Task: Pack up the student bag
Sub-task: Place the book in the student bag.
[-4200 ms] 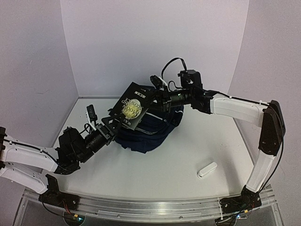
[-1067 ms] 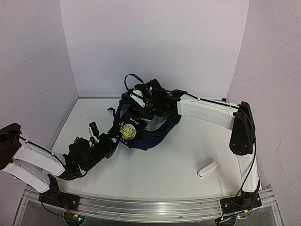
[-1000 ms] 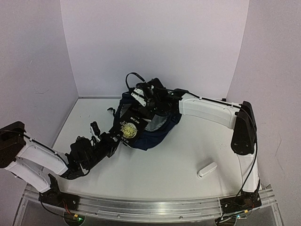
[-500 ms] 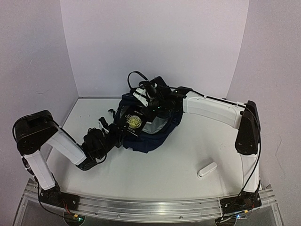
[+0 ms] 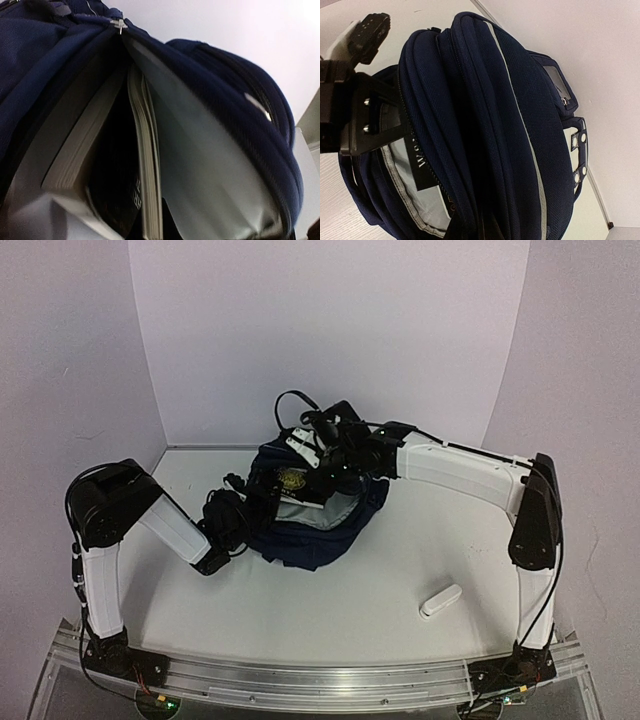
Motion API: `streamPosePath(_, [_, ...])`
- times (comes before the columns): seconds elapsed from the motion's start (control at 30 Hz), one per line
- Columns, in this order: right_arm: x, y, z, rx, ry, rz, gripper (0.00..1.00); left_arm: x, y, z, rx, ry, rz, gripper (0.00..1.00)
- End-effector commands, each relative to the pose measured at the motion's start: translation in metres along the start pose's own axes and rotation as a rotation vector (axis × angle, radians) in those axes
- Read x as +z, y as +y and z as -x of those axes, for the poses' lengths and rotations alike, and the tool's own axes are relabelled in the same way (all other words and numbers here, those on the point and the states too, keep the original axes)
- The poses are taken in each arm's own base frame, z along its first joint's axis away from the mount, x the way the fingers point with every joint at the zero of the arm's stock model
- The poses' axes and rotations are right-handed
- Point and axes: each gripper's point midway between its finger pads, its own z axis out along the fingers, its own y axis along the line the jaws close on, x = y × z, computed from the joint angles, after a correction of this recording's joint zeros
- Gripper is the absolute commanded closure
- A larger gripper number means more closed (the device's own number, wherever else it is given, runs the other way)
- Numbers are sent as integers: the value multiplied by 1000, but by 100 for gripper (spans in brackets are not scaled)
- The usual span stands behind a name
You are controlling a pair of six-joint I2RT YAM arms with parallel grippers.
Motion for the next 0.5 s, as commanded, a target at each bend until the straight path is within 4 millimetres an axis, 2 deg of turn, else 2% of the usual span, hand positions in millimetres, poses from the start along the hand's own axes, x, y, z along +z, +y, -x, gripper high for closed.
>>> streamPosePath(0.0, [-54, -14, 47, 61, -171, 3, 100, 23, -14, 8, 38, -33, 44, 100])
streamPosePath(0.07, [-54, -15, 46, 64, -167, 0, 100, 30, -13, 4, 72, -7, 96, 98])
streamPosePath(0.2, [-49, -23, 42, 97, -162, 1, 100, 38, -15, -4, 92, 39, 146, 80])
streamPosePath(0.33, [-42, -36, 36, 142, -151, 8, 100, 30, -12, -6, 131, 60, 240, 64])
streamPosePath(0.47, [-34, -47, 32, 185, -141, 19, 100, 15, -18, -10, 203, 72, 312, 49])
